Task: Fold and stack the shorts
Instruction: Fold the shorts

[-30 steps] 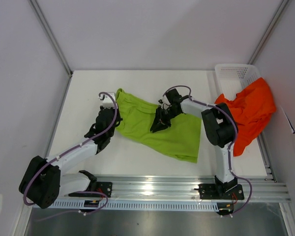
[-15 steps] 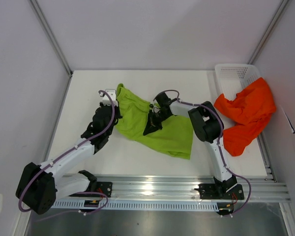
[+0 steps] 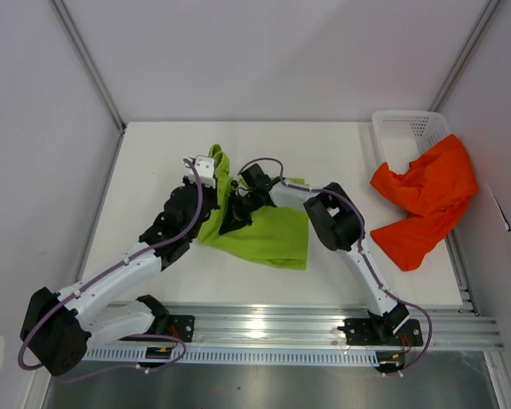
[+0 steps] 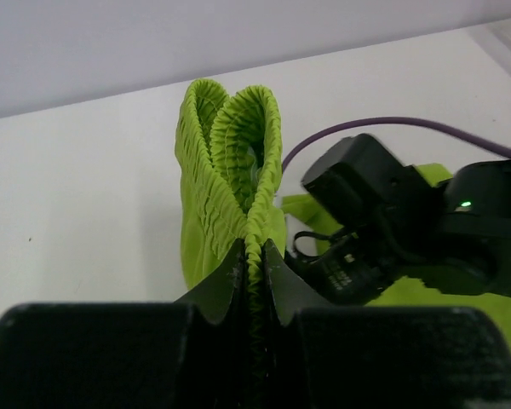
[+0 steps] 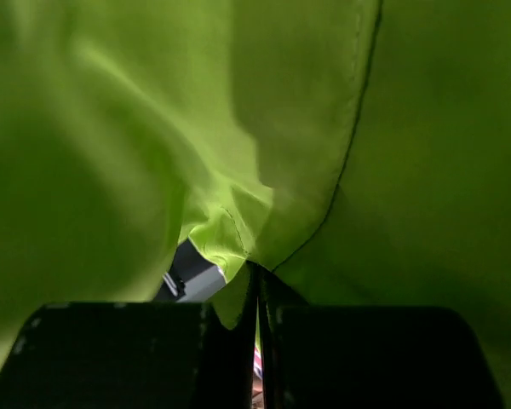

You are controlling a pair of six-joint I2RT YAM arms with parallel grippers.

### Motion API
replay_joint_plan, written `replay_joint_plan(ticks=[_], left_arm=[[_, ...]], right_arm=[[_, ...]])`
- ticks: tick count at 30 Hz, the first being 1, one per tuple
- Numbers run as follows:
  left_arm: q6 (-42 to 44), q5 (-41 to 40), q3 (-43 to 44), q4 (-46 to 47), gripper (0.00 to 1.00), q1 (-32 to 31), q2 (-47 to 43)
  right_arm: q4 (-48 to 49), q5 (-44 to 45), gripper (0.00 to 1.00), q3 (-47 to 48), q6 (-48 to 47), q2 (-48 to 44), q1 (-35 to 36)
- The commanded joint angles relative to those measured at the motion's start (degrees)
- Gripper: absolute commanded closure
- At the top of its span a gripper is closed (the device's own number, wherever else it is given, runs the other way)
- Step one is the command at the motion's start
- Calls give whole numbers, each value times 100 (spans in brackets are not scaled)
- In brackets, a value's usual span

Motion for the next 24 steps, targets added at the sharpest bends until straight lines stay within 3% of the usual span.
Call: replay_joint_plan(ticks=[1, 7, 15, 19, 20, 24], left_arm=[[229, -58, 613, 39, 100, -235, -47], [361, -453, 887, 3, 100, -754, 348], [334, -857, 870, 56, 100, -816, 648], [396, -1068, 1019, -23, 100, -816, 648], [405, -1112, 1036, -49, 100, -816, 630], [466, -1104, 1142, -128, 100, -816, 516]], right_arm=[[-131, -37, 100, 449, 654, 420, 156], [-184, -160, 100, 916, 768, 473, 157], [-351, -99, 86, 846, 707, -167, -168], [-509, -20, 61, 785, 593, -493, -353], [-553, 6, 51, 767, 540, -554, -397], [-807, 156, 49, 530, 303, -967, -573]])
